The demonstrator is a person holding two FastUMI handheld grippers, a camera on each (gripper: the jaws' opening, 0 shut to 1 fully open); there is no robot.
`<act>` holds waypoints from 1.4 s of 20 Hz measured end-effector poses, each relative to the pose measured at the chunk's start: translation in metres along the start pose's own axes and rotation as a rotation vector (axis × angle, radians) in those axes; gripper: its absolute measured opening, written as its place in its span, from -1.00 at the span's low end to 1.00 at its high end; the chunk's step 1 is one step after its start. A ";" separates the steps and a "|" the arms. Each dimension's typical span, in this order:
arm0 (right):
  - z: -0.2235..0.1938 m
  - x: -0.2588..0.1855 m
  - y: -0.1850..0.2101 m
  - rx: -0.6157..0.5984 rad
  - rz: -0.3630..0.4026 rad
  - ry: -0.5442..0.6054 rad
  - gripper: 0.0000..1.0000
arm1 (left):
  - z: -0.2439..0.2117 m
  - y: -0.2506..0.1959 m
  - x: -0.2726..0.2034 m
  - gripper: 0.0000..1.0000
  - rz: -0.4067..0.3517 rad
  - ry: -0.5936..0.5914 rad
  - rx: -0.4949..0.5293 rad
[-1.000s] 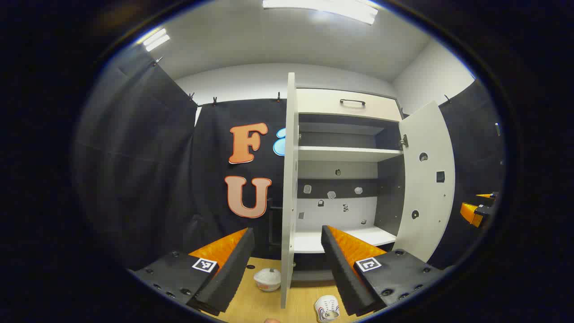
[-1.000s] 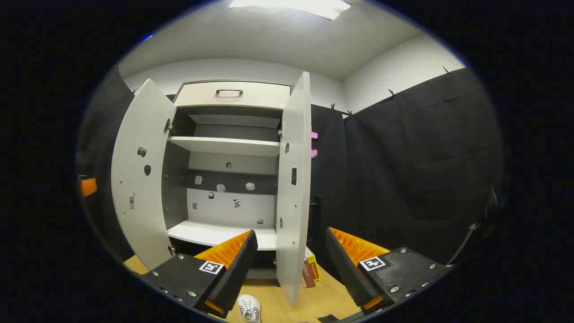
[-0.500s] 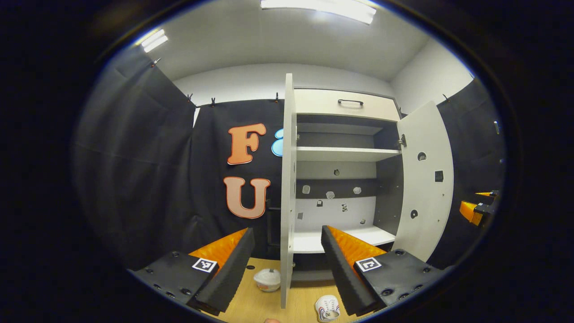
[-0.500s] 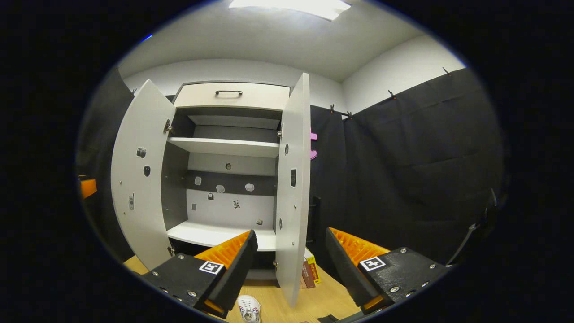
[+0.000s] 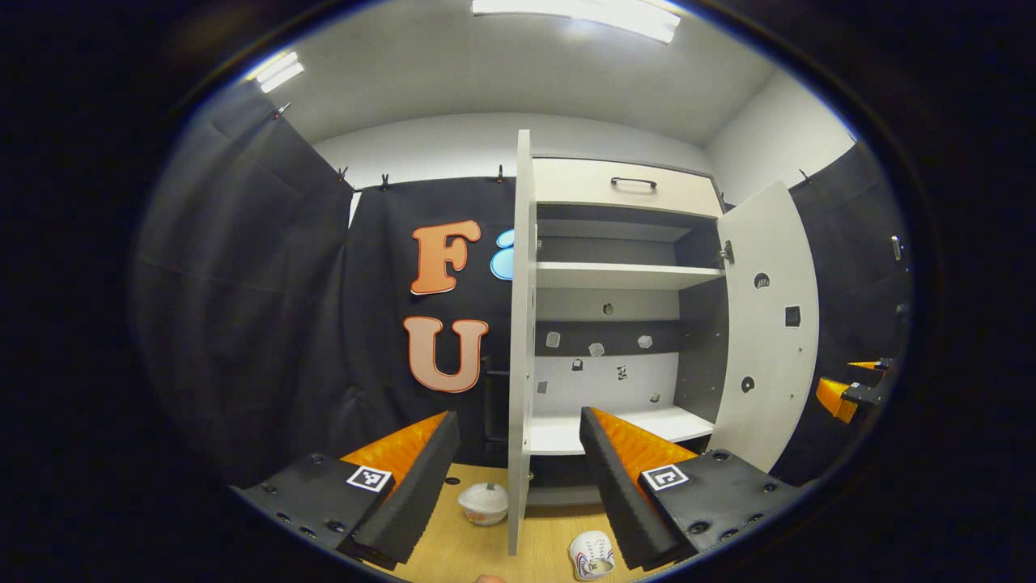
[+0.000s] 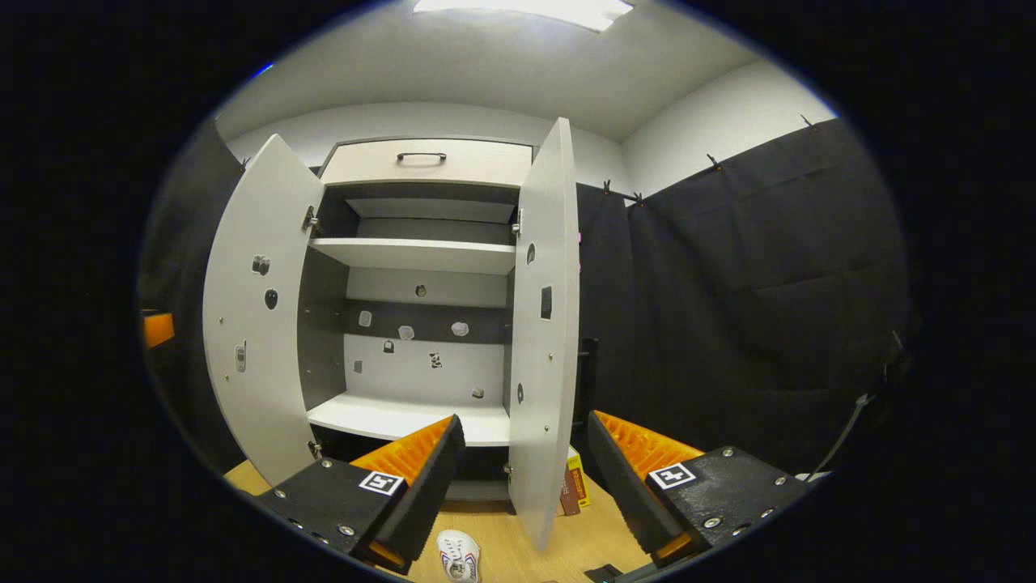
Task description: Grab one shoe with the right hand and put it into the shoe cabinet, grab the other shoe with the left hand and put it into the shoe cabinet; then close the right door with the right hand and the left door with the left hand.
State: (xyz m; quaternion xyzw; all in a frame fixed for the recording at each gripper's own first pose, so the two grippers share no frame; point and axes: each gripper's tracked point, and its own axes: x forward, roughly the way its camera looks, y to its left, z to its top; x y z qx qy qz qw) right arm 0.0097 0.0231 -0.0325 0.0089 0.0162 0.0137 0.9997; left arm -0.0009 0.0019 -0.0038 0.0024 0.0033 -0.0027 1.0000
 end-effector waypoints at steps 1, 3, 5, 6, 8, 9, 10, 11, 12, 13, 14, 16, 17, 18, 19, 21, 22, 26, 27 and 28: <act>-0.009 0.002 0.004 -0.002 0.006 0.006 0.89 | -0.001 0.001 0.000 0.92 0.002 0.001 0.000; -0.027 0.011 0.007 -0.007 0.003 0.009 0.88 | -0.002 0.003 0.000 0.92 0.008 0.002 0.003; -0.060 0.019 0.015 -0.007 0.012 0.054 0.89 | -0.003 0.008 0.000 0.93 0.013 0.005 0.007; -0.080 0.021 0.020 -0.002 0.025 0.088 0.89 | -0.004 0.009 -0.001 0.92 0.015 0.006 0.009; -0.121 0.028 0.033 0.005 0.059 0.147 0.89 | -0.006 0.011 -0.002 0.92 0.018 0.010 0.012; -0.142 0.029 0.037 -0.001 0.070 0.180 0.89 | -0.005 0.013 -0.003 0.92 0.025 0.008 0.012; -0.164 0.028 0.040 -0.004 0.079 0.212 0.89 | -0.005 0.016 -0.004 0.93 0.030 0.007 0.013; -0.185 0.029 0.043 -0.009 0.087 0.241 0.89 | -0.005 0.018 -0.006 0.93 0.037 0.006 0.014; -0.204 0.030 0.046 -0.012 0.092 0.270 0.89 | -0.006 0.021 -0.006 0.96 0.044 0.007 0.017; -0.226 0.030 0.050 -0.010 0.099 0.306 0.89 | -0.007 0.025 -0.006 0.96 0.053 0.008 0.019; -0.245 0.031 0.053 -0.006 0.106 0.336 0.89 | -0.007 0.028 -0.007 0.93 0.062 0.011 0.023; -0.280 0.032 0.056 -0.014 0.110 0.391 0.89 | -0.010 0.033 -0.010 0.93 0.077 0.018 0.033; -0.297 0.032 0.058 -0.021 0.117 0.417 0.89 | -0.011 0.035 -0.011 0.92 0.083 0.021 0.035; -0.313 0.032 0.061 -0.029 0.122 0.441 0.89 | -0.012 0.037 -0.010 0.93 0.093 0.023 0.038; -0.329 0.031 0.065 -0.032 0.134 0.462 0.89 | -0.014 0.039 -0.011 0.93 0.101 0.027 0.040; -0.359 0.033 0.073 -0.024 0.152 0.511 0.90 | -0.019 0.045 -0.012 0.93 0.118 0.038 0.044; -0.375 0.033 0.074 -0.027 0.157 0.539 0.89 | -0.021 0.048 -0.015 0.94 0.127 0.044 0.045; -0.425 0.034 0.078 -0.061 0.162 0.637 0.76 | -0.027 0.062 -0.020 0.93 0.163 0.059 0.055; -0.437 0.034 0.078 -0.067 0.165 0.662 0.68 | -0.028 0.065 -0.021 0.94 0.171 0.063 0.058; -0.450 0.033 0.080 -0.070 0.168 0.699 0.64 | -0.031 0.067 -0.023 0.92 0.178 0.068 0.061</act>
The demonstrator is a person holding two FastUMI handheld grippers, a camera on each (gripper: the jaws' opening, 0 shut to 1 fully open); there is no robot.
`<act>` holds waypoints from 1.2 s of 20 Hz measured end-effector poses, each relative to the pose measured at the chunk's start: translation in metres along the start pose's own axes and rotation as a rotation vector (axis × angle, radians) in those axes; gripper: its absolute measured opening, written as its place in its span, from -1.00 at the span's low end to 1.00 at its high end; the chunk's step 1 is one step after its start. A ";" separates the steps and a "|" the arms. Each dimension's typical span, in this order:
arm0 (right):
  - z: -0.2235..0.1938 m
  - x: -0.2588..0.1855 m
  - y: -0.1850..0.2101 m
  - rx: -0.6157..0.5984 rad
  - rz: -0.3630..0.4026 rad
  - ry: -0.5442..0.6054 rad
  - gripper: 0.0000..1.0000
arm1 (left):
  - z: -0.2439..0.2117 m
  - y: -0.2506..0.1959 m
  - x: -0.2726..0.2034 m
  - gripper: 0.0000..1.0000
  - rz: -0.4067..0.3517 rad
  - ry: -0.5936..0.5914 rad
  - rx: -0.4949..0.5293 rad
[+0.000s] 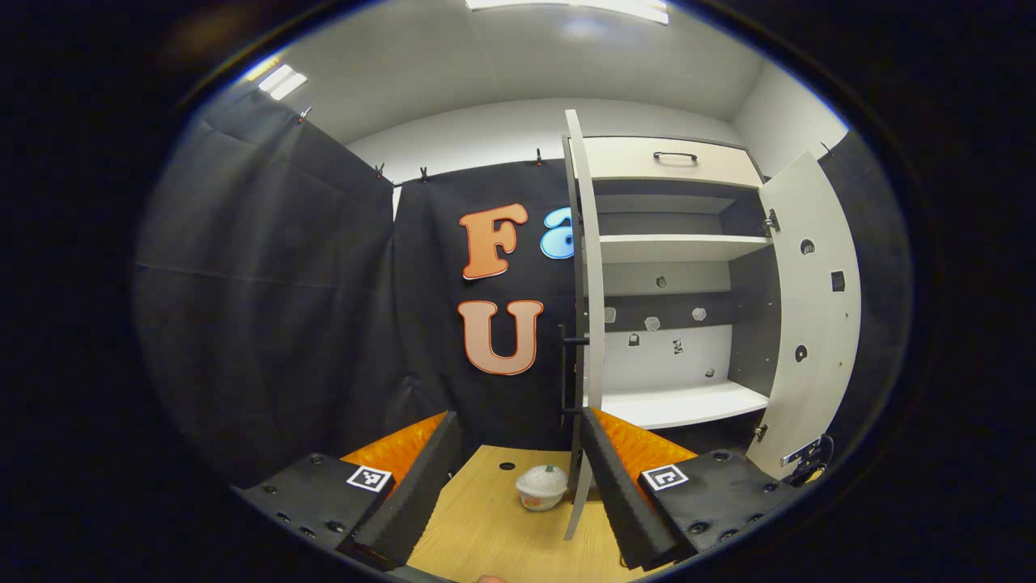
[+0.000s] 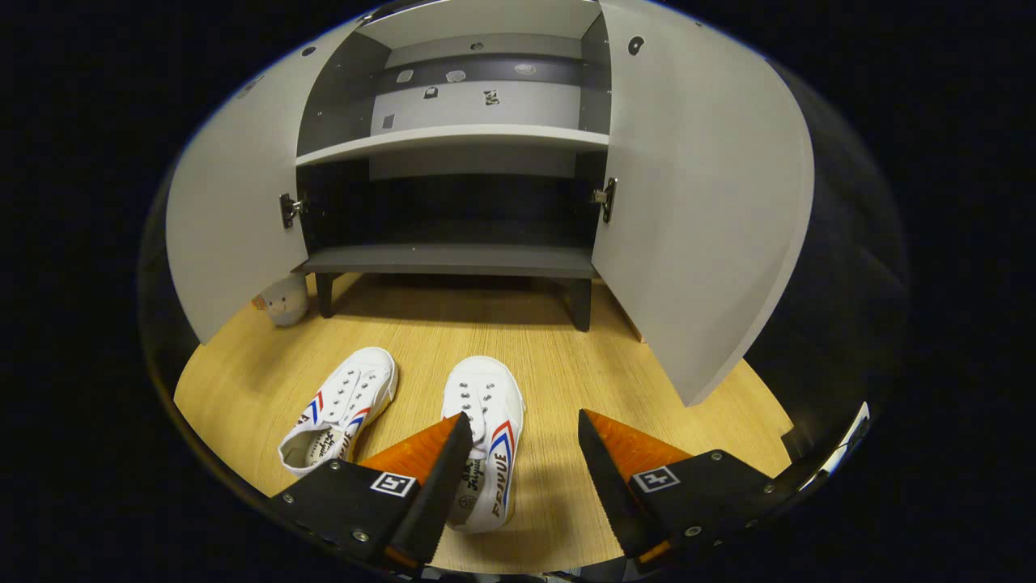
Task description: Grab one shoe with the right hand and put it into the shoe cabinet, grab the other shoe with the left hand and put it into the shoe cabinet; then close the right door with the right hand and the left door with the left hand.
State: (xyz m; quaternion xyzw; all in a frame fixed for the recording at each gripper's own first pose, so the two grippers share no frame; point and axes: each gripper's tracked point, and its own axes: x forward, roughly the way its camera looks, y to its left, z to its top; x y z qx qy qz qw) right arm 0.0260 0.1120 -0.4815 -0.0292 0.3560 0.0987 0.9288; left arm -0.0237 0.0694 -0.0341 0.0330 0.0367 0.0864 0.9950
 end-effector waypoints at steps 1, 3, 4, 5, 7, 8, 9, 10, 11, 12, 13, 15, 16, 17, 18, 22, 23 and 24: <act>-0.011 0.007 0.003 0.006 0.013 0.035 0.54 | -0.002 0.003 0.001 0.92 0.007 0.005 0.004; -0.028 0.021 0.006 0.017 0.025 0.095 0.43 | -0.007 0.007 0.002 0.94 0.020 0.018 0.011; -0.036 0.025 0.007 0.022 0.029 0.126 0.36 | -0.010 0.008 0.002 0.92 0.024 0.024 0.014; -0.042 0.029 0.009 0.030 0.034 0.146 0.22 | -0.012 0.009 0.004 0.92 0.026 0.029 0.017; -0.055 0.036 0.013 0.054 0.053 0.200 0.06 | -0.017 0.012 0.005 0.92 0.033 0.041 0.024; -0.058 0.039 0.013 0.069 0.056 0.214 0.00 | -0.020 0.013 0.006 0.96 0.037 0.044 0.026; -0.059 0.042 0.014 0.083 0.059 0.221 -0.12 | -0.020 0.014 0.006 0.94 0.039 0.046 0.027; -0.060 0.044 0.015 0.091 0.058 0.229 -0.17 | -0.021 0.015 0.005 0.96 0.041 0.047 0.026; -0.062 0.045 0.016 0.093 0.063 0.237 -0.24 | -0.021 0.015 0.006 0.96 0.043 0.048 0.024; -0.062 0.046 0.018 0.089 0.065 0.243 -0.29 | -0.023 0.016 0.006 0.93 0.045 0.050 0.022; -0.061 0.047 0.018 0.086 0.062 0.239 -0.41 | -0.024 0.017 0.006 0.92 0.049 0.053 0.020; -0.062 0.047 0.017 0.084 0.055 0.242 -0.60 | -0.027 0.018 0.005 0.96 0.053 0.059 0.013; -0.063 0.048 0.015 0.089 0.047 0.242 -0.58 | -0.030 0.019 0.005 0.96 0.052 0.063 0.009; -0.061 0.048 0.011 0.096 0.039 0.245 -0.77 | -0.032 0.018 0.005 0.93 0.052 0.067 0.006; -0.056 0.046 0.009 0.104 0.032 0.243 -0.87 | -0.032 0.017 0.006 0.93 0.052 0.070 0.004; -0.033 0.028 0.000 0.098 -0.003 0.228 -1.00 | -0.027 0.017 0.004 0.90 0.055 0.056 0.012; -0.025 0.022 0.001 0.103 -0.003 0.222 -1.00 | -0.025 0.018 0.002 0.93 0.056 0.048 0.017; -0.018 0.015 0.000 0.103 -0.010 0.215 -1.00 | -0.023 0.019 0.003 0.93 0.058 0.041 0.020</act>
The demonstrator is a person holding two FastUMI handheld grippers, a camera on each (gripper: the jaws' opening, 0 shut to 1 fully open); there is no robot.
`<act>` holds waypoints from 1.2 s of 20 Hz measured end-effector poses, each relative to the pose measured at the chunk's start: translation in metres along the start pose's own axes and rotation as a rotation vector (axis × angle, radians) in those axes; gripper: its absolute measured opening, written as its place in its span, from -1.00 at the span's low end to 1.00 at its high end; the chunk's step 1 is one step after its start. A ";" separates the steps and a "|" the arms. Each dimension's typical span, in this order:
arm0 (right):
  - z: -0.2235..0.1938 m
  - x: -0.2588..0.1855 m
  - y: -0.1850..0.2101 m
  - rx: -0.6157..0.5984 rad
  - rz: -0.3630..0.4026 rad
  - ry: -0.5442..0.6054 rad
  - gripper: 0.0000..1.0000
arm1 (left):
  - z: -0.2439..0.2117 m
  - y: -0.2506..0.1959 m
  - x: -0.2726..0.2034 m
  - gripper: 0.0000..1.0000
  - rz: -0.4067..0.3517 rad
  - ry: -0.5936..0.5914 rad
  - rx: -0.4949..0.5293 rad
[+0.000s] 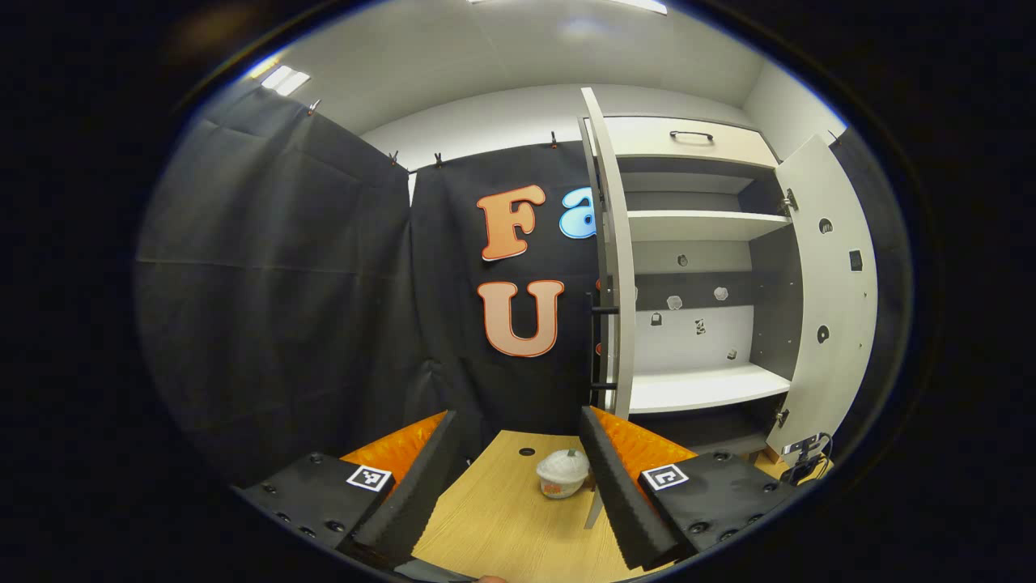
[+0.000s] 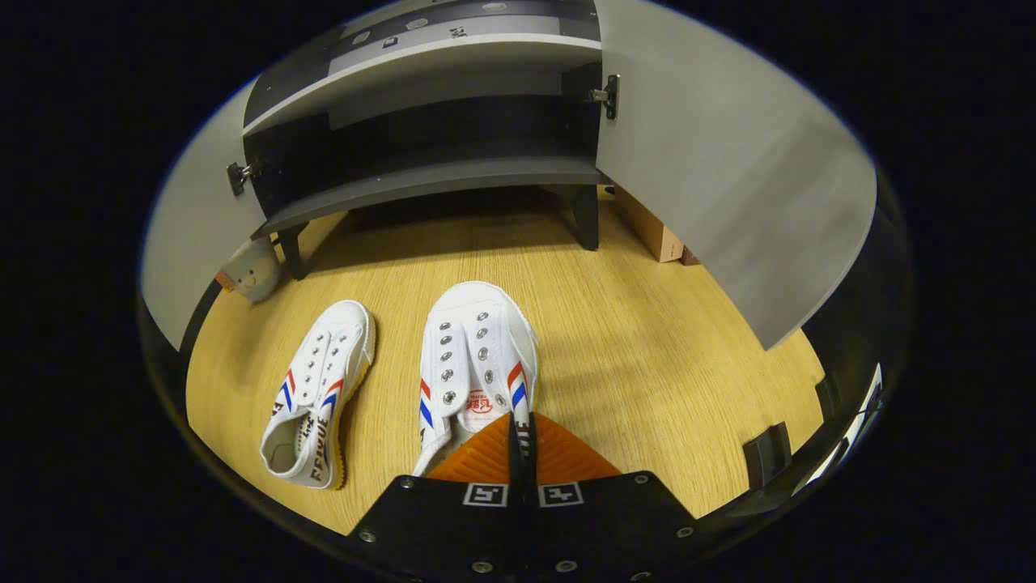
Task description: Grab one shoe with the right hand and put it into the shoe cabinet, grab the other shoe with the left hand and put it into the shoe cabinet; then close the right door with the right hand and the left door with the left hand.
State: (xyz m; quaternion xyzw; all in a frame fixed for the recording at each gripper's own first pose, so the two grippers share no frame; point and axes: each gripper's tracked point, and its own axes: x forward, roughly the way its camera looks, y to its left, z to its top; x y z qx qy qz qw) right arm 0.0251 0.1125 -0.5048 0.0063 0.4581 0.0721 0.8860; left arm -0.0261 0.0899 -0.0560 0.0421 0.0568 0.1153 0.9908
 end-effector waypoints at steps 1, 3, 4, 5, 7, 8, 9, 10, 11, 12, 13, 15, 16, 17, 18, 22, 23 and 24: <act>0.007 -0.008 0.002 -0.005 -0.006 -0.009 -1.00 | 0.002 0.002 0.000 0.90 0.000 -0.007 0.001; 0.024 -0.026 0.008 0.001 0.000 -0.028 -1.00 | 0.004 0.002 0.001 0.93 -0.001 -0.017 0.002; 0.035 -0.038 0.013 0.025 0.016 -0.040 -1.00 | 0.004 0.002 0.001 0.93 -0.005 -0.018 0.000; 0.046 -0.048 0.020 0.048 0.037 -0.052 -1.00 | 0.005 0.002 0.001 0.93 -0.010 -0.019 -0.005; 0.070 -0.071 0.029 0.057 0.064 -0.087 -1.00 | 0.005 0.002 0.002 0.96 -0.023 -0.021 -0.017; 0.083 -0.082 0.032 0.039 0.067 -0.107 -1.00 | 0.006 0.002 0.002 0.94 -0.029 -0.021 -0.018; 0.095 -0.094 0.036 0.027 0.066 -0.120 -1.00 | 0.007 0.004 0.003 0.93 -0.029 -0.025 -0.012; 0.110 -0.106 0.042 0.031 0.074 -0.135 -1.00 | 0.008 0.008 0.003 0.96 -0.024 -0.034 -0.003; 0.123 -0.116 0.048 0.041 0.089 -0.146 -1.00 | 0.011 0.012 0.003 0.93 -0.017 -0.045 0.006; 0.136 -0.126 0.055 0.050 0.107 -0.157 -1.00 | 0.012 0.017 0.002 0.93 -0.011 -0.055 0.011; 0.149 -0.137 0.061 0.056 0.122 -0.175 -1.00 | 0.014 0.019 0.003 0.90 -0.011 -0.060 0.010; 0.175 -0.161 0.064 0.051 0.124 -0.215 -1.00 | 0.018 0.021 0.005 0.90 -0.022 -0.067 -0.007; 0.188 -0.171 0.065 0.042 0.116 -0.234 -1.00 | 0.017 0.021 0.005 0.94 -0.025 -0.069 -0.015; 0.203 -0.179 0.064 0.041 0.109 -0.250 -1.00 | 0.017 0.023 0.005 0.92 -0.025 -0.069 -0.019; 0.215 -0.188 0.066 0.050 0.109 -0.260 -1.00 | 0.018 0.025 0.004 0.90 -0.025 -0.070 -0.019; 0.274 -0.204 0.070 0.055 0.108 -0.317 -1.00 | 0.019 0.027 0.004 0.90 -0.020 -0.081 -0.014; 0.289 -0.205 0.071 0.057 0.108 -0.330 -1.00 | 0.018 0.026 0.006 0.94 -0.019 -0.081 -0.016; 0.304 -0.205 0.072 0.058 0.111 -0.341 -1.00 | 0.018 0.026 0.007 0.94 -0.018 -0.081 -0.020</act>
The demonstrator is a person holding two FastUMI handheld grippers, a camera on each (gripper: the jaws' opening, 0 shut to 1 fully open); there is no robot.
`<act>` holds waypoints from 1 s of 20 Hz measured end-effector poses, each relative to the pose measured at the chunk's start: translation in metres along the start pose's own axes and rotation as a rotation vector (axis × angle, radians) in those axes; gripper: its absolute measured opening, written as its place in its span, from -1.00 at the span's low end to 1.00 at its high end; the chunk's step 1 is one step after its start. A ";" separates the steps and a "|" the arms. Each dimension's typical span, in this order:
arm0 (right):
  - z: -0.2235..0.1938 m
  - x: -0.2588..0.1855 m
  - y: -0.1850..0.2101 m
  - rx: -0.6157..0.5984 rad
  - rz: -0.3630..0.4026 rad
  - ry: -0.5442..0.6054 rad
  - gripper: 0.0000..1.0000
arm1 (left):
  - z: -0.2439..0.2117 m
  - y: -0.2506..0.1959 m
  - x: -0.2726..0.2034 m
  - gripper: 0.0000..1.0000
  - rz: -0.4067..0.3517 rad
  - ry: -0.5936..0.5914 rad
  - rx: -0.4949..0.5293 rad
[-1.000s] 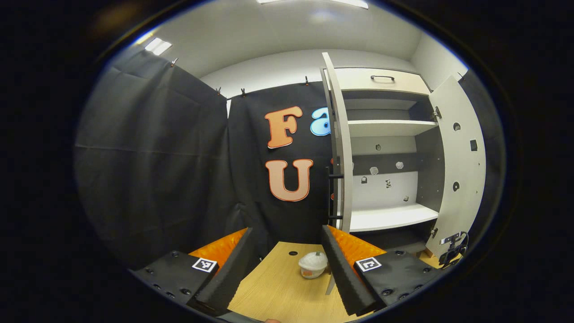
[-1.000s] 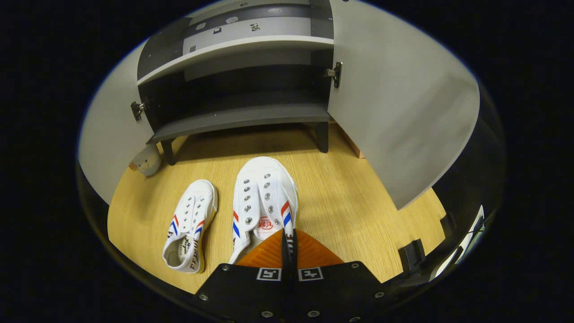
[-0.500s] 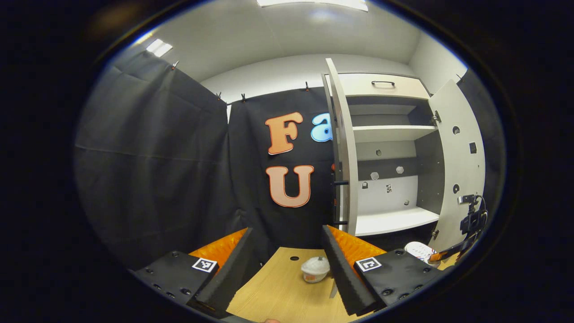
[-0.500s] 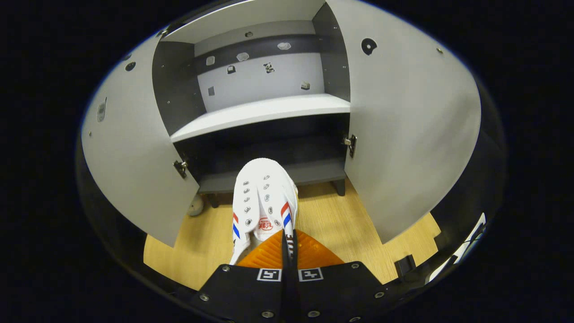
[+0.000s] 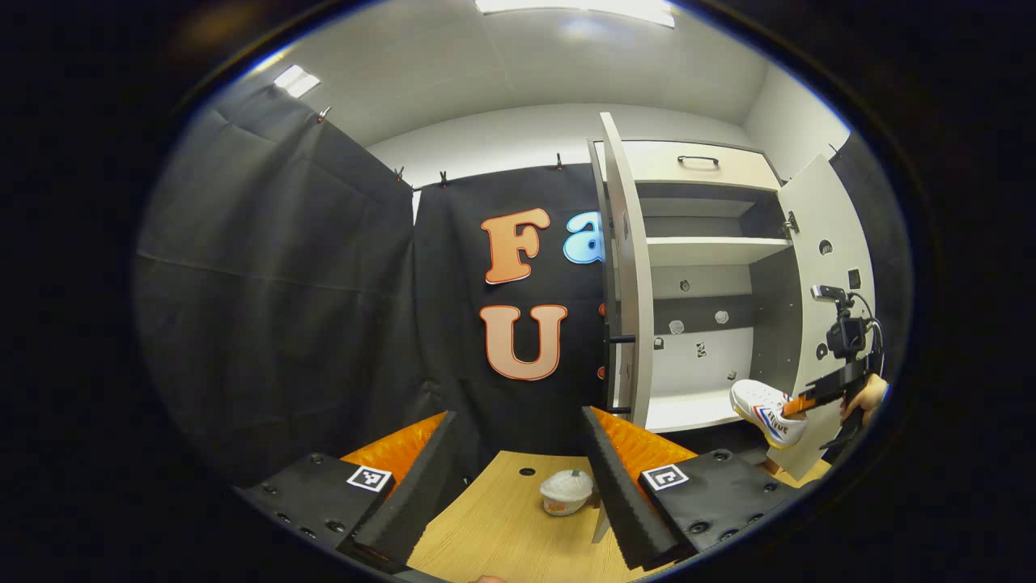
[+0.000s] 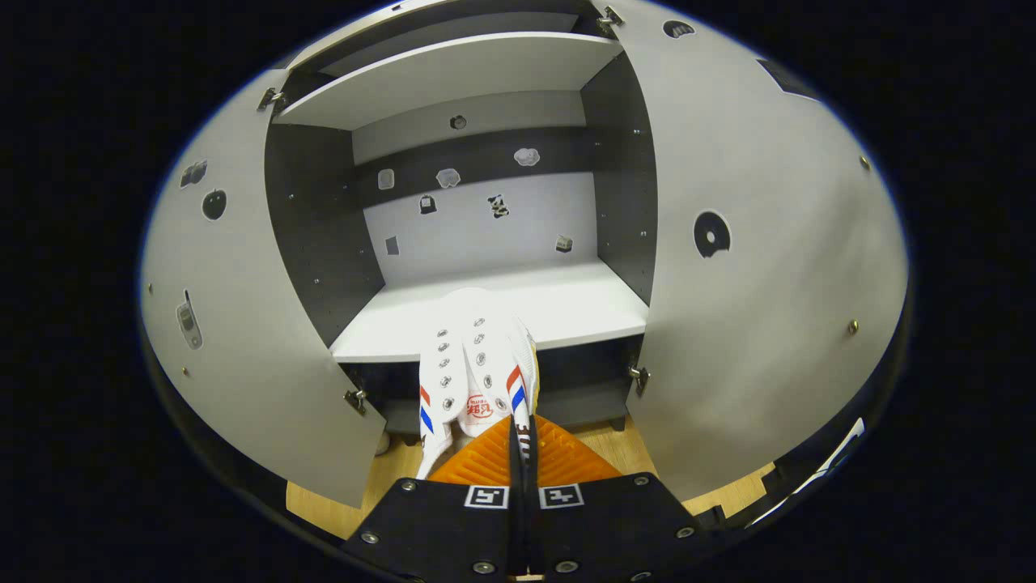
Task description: Grab one shoe with the right hand and put it into the shoe cabinet, grab the other shoe with the left hand and put it into the shoe cabinet; then close the right door with the right hand and the left door with the left hand.
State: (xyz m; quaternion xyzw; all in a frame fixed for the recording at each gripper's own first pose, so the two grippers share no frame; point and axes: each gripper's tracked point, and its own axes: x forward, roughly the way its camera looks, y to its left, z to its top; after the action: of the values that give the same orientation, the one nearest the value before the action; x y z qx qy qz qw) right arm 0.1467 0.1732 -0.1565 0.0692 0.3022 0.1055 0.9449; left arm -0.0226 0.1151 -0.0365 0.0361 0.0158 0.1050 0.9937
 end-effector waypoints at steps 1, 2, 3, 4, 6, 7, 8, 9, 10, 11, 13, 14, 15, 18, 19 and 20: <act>0.012 0.005 0.000 0.004 0.001 -0.007 -1.00 | 0.000 0.000 0.001 0.92 0.003 -0.003 0.000; 0.024 0.011 0.000 0.010 0.000 -0.016 -1.00 | -0.002 -0.001 0.004 0.93 0.008 -0.006 0.006; 0.037 0.023 0.000 0.012 -0.003 -0.021 -1.00 | -0.003 -0.001 0.007 0.93 0.016 -0.006 0.015; 0.048 0.035 0.001 0.014 -0.003 -0.028 -1.00 | -0.007 -0.001 0.010 0.93 0.024 -0.002 0.022; 0.069 0.065 0.004 0.009 -0.008 -0.038 -1.00 | -0.011 -0.002 0.018 0.93 0.039 0.002 0.027; 0.078 0.076 0.004 0.008 -0.011 -0.044 -1.00 | -0.012 -0.002 0.022 0.93 0.047 0.004 0.028; 0.085 0.088 0.005 0.012 -0.011 -0.044 -1.00 | -0.013 0.001 0.026 0.93 0.056 0.006 0.028; 0.093 0.102 0.005 0.020 -0.009 -0.045 -1.00 | -0.012 0.001 0.029 0.93 0.063 0.003 0.025; 0.097 0.117 0.006 0.031 -0.009 -0.038 -1.00 | -0.011 0.002 0.031 0.90 0.073 0.000 0.024; 0.099 0.132 0.006 0.035 -0.012 -0.029 -1.00 | -0.010 0.003 0.035 0.93 0.087 -0.001 0.028; 0.102 0.162 0.003 0.020 -0.029 -0.015 -1.00 | -0.010 0.005 0.038 0.93 0.113 0.004 0.049; 0.102 0.178 0.002 0.007 -0.038 -0.003 -1.00 | -0.012 0.005 0.038 0.93 0.124 0.011 0.058; 0.100 0.190 0.003 0.003 -0.044 0.011 -1.00 | -0.012 0.005 0.040 0.90 0.133 0.018 0.064; 0.096 0.221 0.004 0.026 -0.042 0.037 -1.00 | -0.017 0.005 0.040 0.93 0.146 0.045 0.068; 0.093 0.230 0.003 0.033 -0.047 0.046 -1.00 | -0.017 0.004 0.039 0.93 0.148 0.049 0.071; 0.091 0.238 0.001 0.037 -0.053 0.054 -1.00 | -0.017 0.005 0.037 0.96 0.152 0.051 0.073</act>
State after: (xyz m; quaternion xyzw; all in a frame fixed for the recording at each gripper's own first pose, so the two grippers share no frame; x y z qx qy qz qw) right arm 0.3890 0.2249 -0.2148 0.0759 0.3314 0.0768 0.9373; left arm 0.0117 0.1291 -0.0539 0.0710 0.0420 0.1805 0.9801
